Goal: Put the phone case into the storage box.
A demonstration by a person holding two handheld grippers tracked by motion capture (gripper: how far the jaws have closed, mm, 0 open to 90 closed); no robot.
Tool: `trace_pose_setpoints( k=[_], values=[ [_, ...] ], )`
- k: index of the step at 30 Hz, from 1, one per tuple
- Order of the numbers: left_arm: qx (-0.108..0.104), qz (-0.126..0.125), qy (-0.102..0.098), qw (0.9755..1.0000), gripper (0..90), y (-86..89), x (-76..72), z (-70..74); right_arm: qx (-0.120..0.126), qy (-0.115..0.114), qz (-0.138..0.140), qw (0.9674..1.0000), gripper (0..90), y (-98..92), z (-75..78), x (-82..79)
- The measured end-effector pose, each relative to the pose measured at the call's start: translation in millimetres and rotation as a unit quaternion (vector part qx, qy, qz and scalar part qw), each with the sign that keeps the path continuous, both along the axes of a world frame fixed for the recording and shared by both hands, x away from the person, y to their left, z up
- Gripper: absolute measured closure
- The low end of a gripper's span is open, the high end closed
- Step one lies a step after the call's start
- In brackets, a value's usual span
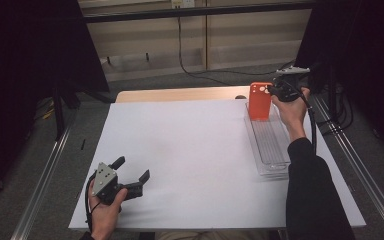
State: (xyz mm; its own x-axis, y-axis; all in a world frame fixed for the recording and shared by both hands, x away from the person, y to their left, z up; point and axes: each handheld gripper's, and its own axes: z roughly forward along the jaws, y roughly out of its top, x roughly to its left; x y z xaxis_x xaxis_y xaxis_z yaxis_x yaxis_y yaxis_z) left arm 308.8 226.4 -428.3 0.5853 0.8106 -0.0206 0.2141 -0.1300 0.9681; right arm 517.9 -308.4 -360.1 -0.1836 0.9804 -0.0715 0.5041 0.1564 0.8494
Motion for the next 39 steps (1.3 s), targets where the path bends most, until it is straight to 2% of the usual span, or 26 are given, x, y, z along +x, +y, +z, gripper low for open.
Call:
trace_pose_setpoints(
  k=[4, 7, 8, 12, 17, 20, 26, 34, 39],
  values=[
    [0.003, 0.001, -0.001, 1.0000, 2.9, 0.6, 0.3, 0.2, 0.000, 0.003, 0.000, 1.0000, 82.4, -0.6, 0.3, 2.0],
    [-0.001, 0.003, -0.004, 1.0000, 2.9, -0.1, -0.4, 0.7, 0.007, 0.003, 0.001, 1.0000, 82.4, -1.5, -0.3, 2.8],
    [-0.007, 0.002, 0.001, 1.0000, 2.9, 0.4, -0.3, 0.7, 0.009, 0.002, 0.000, 1.0000, 82.3, -2.0, -0.6, 3.1],
    [-0.002, 0.002, -0.001, 1.0000, 2.9, -0.1, 0.0, 0.4, 0.013, 0.003, -0.002, 0.9999, 82.4, -2.9, -1.2, 4.8],
    [-0.005, 0.003, -0.006, 1.0000, 2.9, 0.0, -1.5, 1.8, 0.006, 0.003, -0.008, 0.9999, 82.2, -1.7, -2.3, 7.4],
    [-0.005, 0.001, -0.001, 1.0000, 2.9, -0.5, -1.2, 0.9, 0.006, 0.001, -0.012, 0.9999, 82.1, -1.2, -2.7, 8.5],
    [-0.004, 0.000, -0.003, 1.0000, 2.9, -0.7, -1.6, 1.3, 0.019, -0.002, -0.021, 0.9996, 81.6, -1.3, -4.9, 10.0],
    [-0.001, 0.001, -0.005, 1.0000, 2.9, 0.3, -1.5, 1.6, 0.024, -0.004, -0.027, 0.9993, 80.7, -1.0, -5.6, 10.1],
    [-0.007, -0.003, -0.004, 1.0000, 3.0, -0.8, -2.1, 1.8, 0.028, -0.001, -0.027, 0.9992, 80.3, -1.5, -4.4, 9.7]
  ],
)
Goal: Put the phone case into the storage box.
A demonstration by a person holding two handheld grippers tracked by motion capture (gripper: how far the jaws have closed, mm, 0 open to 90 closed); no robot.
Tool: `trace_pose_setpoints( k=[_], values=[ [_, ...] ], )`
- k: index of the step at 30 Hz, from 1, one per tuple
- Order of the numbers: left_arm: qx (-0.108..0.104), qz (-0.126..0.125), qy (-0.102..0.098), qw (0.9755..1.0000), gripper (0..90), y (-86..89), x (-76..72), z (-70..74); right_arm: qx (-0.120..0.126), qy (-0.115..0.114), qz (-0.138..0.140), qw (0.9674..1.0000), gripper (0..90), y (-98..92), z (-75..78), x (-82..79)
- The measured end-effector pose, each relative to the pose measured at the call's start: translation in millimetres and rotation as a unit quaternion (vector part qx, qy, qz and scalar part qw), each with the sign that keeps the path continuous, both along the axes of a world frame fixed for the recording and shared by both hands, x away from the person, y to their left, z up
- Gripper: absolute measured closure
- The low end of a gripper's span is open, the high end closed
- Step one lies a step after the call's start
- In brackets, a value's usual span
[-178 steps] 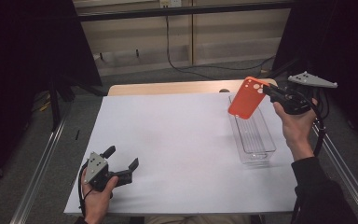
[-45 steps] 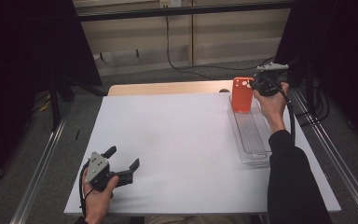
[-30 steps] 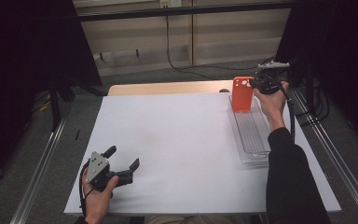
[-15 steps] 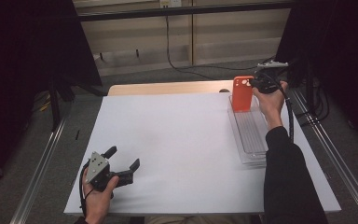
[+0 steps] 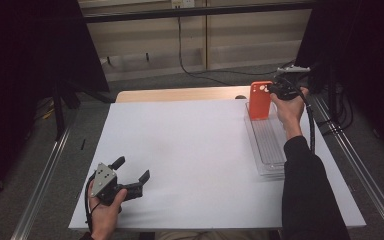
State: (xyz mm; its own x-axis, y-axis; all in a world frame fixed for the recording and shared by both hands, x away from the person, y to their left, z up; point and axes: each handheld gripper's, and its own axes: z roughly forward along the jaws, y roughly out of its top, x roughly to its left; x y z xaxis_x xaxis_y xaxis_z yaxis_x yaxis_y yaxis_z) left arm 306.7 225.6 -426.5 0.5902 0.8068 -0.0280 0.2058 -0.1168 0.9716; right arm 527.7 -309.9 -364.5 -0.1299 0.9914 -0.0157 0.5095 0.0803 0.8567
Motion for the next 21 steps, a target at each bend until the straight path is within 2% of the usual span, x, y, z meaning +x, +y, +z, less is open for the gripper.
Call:
trace_pose_setpoints(
  k=[4, 10, 21],
  values=[
    [0.007, -0.001, -0.001, 1.0000, 3.0, 1.3, 0.6, 0.0, -0.001, 0.000, 0.001, 1.0000, 79.8, -0.6, 0.0, -0.3],
    [0.004, 0.000, 0.001, 1.0000, 3.0, 0.1, 0.3, -0.2, -0.011, 0.000, 0.000, 0.9999, 78.4, 0.5, 1.0, -0.7],
    [0.005, 0.002, -0.001, 1.0000, 3.0, 1.2, 0.4, 0.0, -0.007, 0.002, -0.006, 1.0000, 73.5, -0.8, -0.1, -1.7]
  ],
)
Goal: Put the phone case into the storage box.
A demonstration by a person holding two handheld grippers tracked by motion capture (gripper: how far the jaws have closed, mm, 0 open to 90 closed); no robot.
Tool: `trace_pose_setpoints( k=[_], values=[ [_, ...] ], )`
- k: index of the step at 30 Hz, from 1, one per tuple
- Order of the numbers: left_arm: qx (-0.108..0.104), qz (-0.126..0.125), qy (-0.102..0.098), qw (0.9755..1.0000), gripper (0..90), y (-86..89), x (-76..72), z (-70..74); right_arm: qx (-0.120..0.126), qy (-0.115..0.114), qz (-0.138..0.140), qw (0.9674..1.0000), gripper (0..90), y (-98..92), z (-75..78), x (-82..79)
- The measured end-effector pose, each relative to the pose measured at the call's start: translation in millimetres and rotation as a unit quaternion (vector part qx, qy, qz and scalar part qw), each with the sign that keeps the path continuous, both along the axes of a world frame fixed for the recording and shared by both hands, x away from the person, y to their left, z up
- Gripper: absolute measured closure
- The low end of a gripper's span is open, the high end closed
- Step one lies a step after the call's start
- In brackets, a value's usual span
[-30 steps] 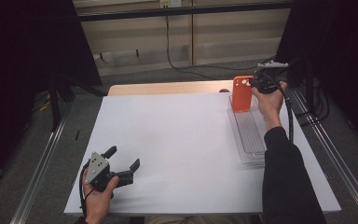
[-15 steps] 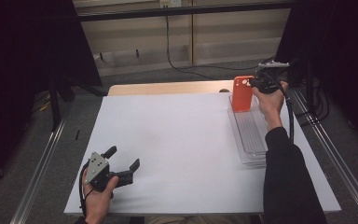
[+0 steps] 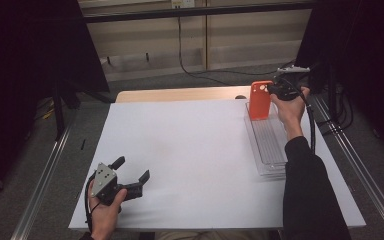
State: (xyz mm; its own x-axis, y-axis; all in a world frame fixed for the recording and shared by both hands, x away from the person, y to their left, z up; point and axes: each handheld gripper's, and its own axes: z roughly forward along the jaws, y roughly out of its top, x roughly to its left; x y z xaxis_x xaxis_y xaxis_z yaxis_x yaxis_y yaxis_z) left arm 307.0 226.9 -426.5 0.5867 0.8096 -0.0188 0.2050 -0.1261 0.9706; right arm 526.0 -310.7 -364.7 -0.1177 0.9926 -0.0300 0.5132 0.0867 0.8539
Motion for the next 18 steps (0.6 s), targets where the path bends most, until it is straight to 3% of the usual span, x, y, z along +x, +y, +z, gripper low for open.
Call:
trace_pose_setpoints(
  k=[12, 18],
  values=[
    [-0.002, 0.001, 0.001, 1.0000, 3.0, 0.4, 0.6, -0.3, 0.011, -0.002, 0.003, 0.9999, 64.5, -2.0, 1.0, -2.7],
    [-0.002, 0.002, 0.000, 1.0000, 3.0, 0.6, 0.4, -0.2, 0.004, -0.003, 0.010, 0.9999, 58.8, -0.3, 0.5, -4.6]
  ],
)
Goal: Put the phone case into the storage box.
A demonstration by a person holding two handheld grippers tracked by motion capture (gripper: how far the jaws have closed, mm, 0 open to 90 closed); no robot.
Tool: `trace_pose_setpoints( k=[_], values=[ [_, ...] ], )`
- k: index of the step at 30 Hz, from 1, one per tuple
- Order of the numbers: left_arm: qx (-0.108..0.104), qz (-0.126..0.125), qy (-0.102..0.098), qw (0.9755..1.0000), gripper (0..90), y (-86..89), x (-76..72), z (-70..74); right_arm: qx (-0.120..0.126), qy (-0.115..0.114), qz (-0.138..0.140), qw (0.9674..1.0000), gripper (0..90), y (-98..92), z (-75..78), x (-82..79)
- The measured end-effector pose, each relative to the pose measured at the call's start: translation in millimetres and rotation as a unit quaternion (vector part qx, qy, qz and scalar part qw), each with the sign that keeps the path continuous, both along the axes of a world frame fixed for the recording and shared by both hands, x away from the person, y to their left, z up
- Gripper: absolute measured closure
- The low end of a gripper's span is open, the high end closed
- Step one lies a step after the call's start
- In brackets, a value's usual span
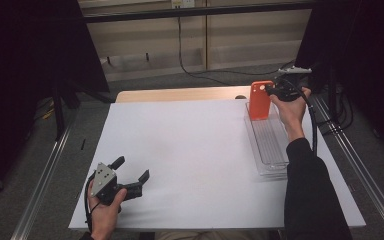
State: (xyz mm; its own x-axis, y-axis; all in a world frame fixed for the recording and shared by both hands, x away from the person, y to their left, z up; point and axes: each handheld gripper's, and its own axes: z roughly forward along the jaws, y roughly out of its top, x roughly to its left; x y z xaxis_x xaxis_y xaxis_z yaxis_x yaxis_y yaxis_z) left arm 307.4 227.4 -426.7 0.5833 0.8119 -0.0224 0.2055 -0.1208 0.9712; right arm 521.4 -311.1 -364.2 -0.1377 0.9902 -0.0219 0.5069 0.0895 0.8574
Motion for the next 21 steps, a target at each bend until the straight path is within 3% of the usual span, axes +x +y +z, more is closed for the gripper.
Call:
trace_pose_setpoints(
  k=[4, 14, 21],
  values=[
    [0.001, 0.000, 0.000, 1.0000, 3.0, 0.0, 0.1, 0.1, 0.007, -0.002, 0.001, 1.0000, 53.4, -0.7, -0.6, -2.3],
    [-0.001, 0.003, 0.001, 1.0000, 3.0, -0.7, 1.2, 0.0, 0.027, 0.000, -0.002, 0.9996, 26.2, -2.0, -3.3, -4.9],
    [0.000, 0.008, 0.001, 1.0000, 3.0, -0.7, 2.6, 0.2, 0.035, 0.000, -0.004, 0.9994, 17.4, -5.0, -3.5, -8.0]
  ],
)
